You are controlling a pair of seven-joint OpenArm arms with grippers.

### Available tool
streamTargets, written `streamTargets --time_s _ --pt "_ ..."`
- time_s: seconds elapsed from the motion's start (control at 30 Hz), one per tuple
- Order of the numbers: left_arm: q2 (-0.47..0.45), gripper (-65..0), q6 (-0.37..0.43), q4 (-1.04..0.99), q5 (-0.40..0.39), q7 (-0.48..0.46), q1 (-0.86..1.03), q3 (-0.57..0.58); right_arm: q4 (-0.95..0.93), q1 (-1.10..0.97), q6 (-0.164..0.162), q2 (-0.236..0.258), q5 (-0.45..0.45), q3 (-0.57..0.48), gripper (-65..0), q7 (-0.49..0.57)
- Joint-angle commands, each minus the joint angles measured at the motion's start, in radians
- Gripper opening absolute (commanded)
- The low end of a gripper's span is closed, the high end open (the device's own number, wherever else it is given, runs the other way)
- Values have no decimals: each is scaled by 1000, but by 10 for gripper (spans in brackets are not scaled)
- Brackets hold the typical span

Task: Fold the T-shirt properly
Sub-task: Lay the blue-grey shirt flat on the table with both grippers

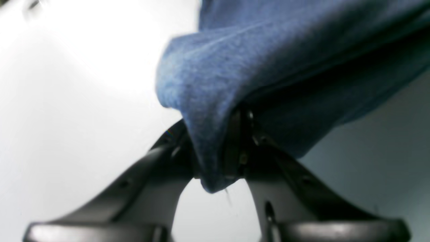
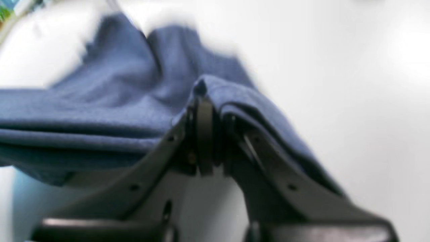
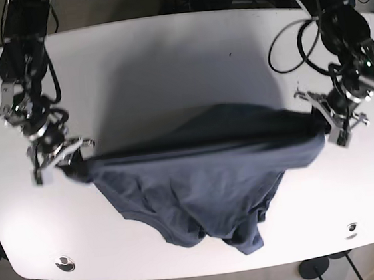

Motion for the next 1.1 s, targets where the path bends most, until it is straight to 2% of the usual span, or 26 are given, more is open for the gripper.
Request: streamTargets --time_s 0.03,0.1,0.17,0.43,0.5,0.53,0.6,0.63,0.7,0.73,0.77,0.87,0.93,1.1 --pt "-20 -626 14 26 23 -12 59 -40 48 -68 -21 -6 -20 46 -629 49" --pt "-20 -626 14 28 23 -12 122 -75 81 -152 -19 -48 -22 76 -629 49" --pt "-20 -626 14 28 23 -10 177 -106 114 -221 -19 -68 -22 83 -629 49" --pt "-80 -626 14 21 24 -10 311 -147 149 -396 -19 -75 -14 80 -628 49" --pt "-81 -626 14 21 31 -10 311 -149 149 -430 -19 -109 -16 79 -621 43" --pt "-92 -626 14 21 31 -10 311 -149 150 -445 -19 -117 -17 79 -601 43" --pt "-107 -626 14 20 31 -10 308 -149 178 -485 -19 -129 -17 79 -430 43" --pt "-107 -626 14 20 31 -10 306 -149 196 -500 -19 -137 -17 79 -293 45" --pt "-109 -626 14 20 31 -10 306 -149 212 -502 -19 -129 -16 80 -154 49" --pt "-109 -626 14 21 31 -10 306 -147 212 -491 -19 -128 -16 82 -113 49" --pt "-109 -626 14 21 31 -10 306 -147 212 -453 -19 -125 -20 82 -87 45" --pt "-109 -626 14 24 31 -10 306 -147 175 -339 -19 -94 -22 56 -86 28" --pt "-107 -626 14 24 31 -10 306 -147 109 -212 -19 -74 -22 5 -84 -35" --pt "-107 -626 14 28 31 -10 306 -147 -170 24 -19 -63 -22 -141 -87 -69"
